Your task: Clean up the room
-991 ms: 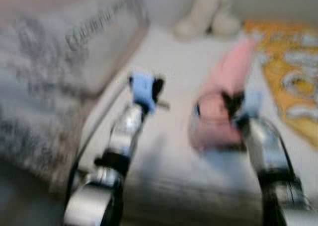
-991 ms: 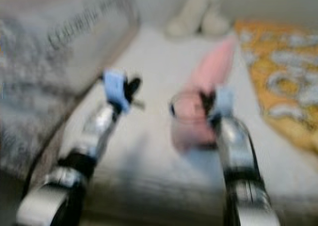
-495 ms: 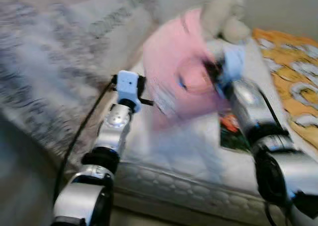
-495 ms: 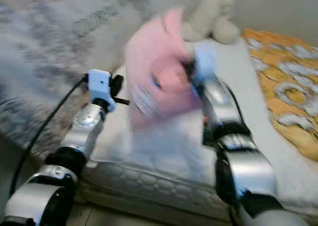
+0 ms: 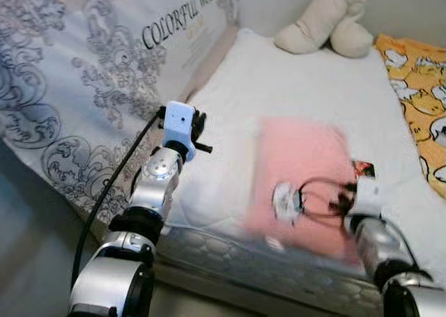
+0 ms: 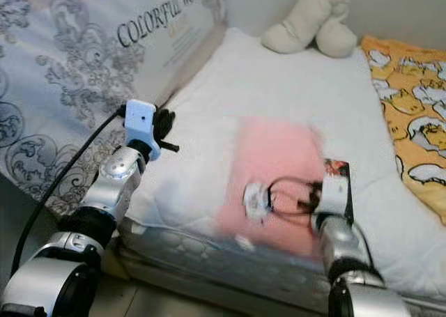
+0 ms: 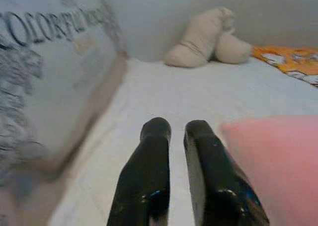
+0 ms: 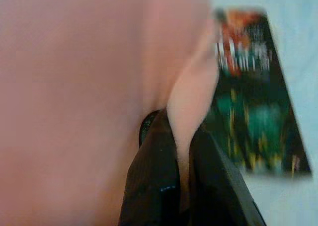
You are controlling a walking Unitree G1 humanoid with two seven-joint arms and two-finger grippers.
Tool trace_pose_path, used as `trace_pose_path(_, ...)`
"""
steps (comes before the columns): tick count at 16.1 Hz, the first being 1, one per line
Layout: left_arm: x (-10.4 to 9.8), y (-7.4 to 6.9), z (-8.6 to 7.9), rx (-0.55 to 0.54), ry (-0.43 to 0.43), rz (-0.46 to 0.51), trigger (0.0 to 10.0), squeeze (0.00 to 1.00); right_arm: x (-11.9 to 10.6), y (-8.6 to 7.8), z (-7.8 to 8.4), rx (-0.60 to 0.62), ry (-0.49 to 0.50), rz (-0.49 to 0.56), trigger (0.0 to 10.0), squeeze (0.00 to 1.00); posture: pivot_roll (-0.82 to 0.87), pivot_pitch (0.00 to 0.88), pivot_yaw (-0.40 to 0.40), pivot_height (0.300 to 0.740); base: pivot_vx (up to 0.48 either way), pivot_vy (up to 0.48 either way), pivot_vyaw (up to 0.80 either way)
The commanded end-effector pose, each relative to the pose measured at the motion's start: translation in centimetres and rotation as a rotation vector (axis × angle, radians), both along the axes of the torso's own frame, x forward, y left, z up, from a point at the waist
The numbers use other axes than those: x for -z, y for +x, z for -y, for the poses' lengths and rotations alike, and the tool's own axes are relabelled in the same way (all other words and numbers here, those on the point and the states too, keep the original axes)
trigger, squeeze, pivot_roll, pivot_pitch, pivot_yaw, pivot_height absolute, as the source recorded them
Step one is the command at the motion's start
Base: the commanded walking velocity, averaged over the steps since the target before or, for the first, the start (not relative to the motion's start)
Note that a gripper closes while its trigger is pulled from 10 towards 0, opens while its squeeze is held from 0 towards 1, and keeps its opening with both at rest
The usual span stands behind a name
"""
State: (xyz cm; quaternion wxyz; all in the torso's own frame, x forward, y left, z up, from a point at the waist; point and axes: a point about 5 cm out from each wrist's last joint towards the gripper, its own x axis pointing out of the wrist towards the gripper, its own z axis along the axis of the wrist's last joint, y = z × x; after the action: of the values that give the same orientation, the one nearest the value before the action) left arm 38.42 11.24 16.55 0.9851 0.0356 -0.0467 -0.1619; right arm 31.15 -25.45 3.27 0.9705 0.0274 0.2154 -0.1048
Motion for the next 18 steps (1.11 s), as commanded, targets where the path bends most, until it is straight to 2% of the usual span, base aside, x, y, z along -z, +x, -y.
trace_pose_path(1,-0.4,-0.1,0.0,0.017,-0.009,0.008,10.0,1.00,-0.4,0.2,0.3,0.034,0.009,0.026,10.0,0.00,0.19,0.009,0.027,0.740,0.000,0.000,0.00)
trace_pose_path(2,-0.2,-0.6,1.0,0.082,-0.031,-0.021,10.0,1.00,-0.1,-0.2,0.4,0.068,0.028,0.031,10.0,0.00,0.18,0.006,0.027,0.740,0.000,0.000,0.00)
trace_pose_path(3,0.7,-1.8,2.2,0.181,-0.015,-0.073,10.0,1.00,0.3,-0.4,0.1,0.052,0.024,0.026,10.0,0.00,0.18,0.003,0.028,0.740,0.000,0.000,0.00)
trace_pose_path(4,1.3,-2.5,2.7,0.231,0.017,-0.096,10.0,1.00,0.3,-0.4,-0.1,0.037,0.019,0.025,10.0,0.00,0.19,0.003,0.026,0.740,0.000,0.000,0.00)
trace_pose_path(5,2.6,-4.0,3.3,0.343,0.100,-0.140,10.0,1.00,0.4,-0.4,-0.4,-0.006,-0.005,0.016,10.0,0.00,0.19,0.004,0.017,0.740,0.000,0.000,0.00)
trace_pose_path(6,3.5,-4.5,3.5,0.404,0.154,-0.168,10.0,1.00,0.1,-0.2,-0.2,-0.020,-0.027,0.022,10.0,0.00,0.20,0.004,0.011,0.740,0.000,0.000,0.00)
trace_pose_path(7,4.7,-4.2,3.5,0.413,0.233,-0.188,10.0,1.00,-0.4,0.0,0.3,-0.012,-0.033,0.045,10.0,0.00,0.21,0.006,-0.008,0.740,0.000,0.000,0.00)
trace_pose_path(9,6.5,-3.9,4.2,0.353,0.262,-0.228,10.0,1.00,-0.6,0.0,0.6,-0.013,-0.020,0.072,10.0,0.00,0.21,0.023,-0.030,0.740,0.000,0.000,0.00)
trace_pose_path(11,7.7,-3.5,5.2,0.218,0.217,-0.256,10.0,1.00,-0.1,-0.8,0.5,-0.024,0.023,0.106,10.0,0.00,0.17,0.078,-0.048,0.740,0.000,0.000,0.00)
trace_pose_path(16,6.4,-2.1,5.8,0.075,0.033,-0.281,10.0,1.00,1.0,-3.0,-0.2,-0.094,0.035,0.177,10.0,0.00,0.06,0.192,-0.039,0.740,0.000,0.000,0.00)
trace_pose_path(18,5.6,-1.7,6.1,0.091,-0.009,-0.266,10.0,1.00,1.3,-4.0,-0.7,-0.123,0.039,0.195,10.0,0.00,0.03,0.216,-0.037,0.740,0.000,0.000,0.00)
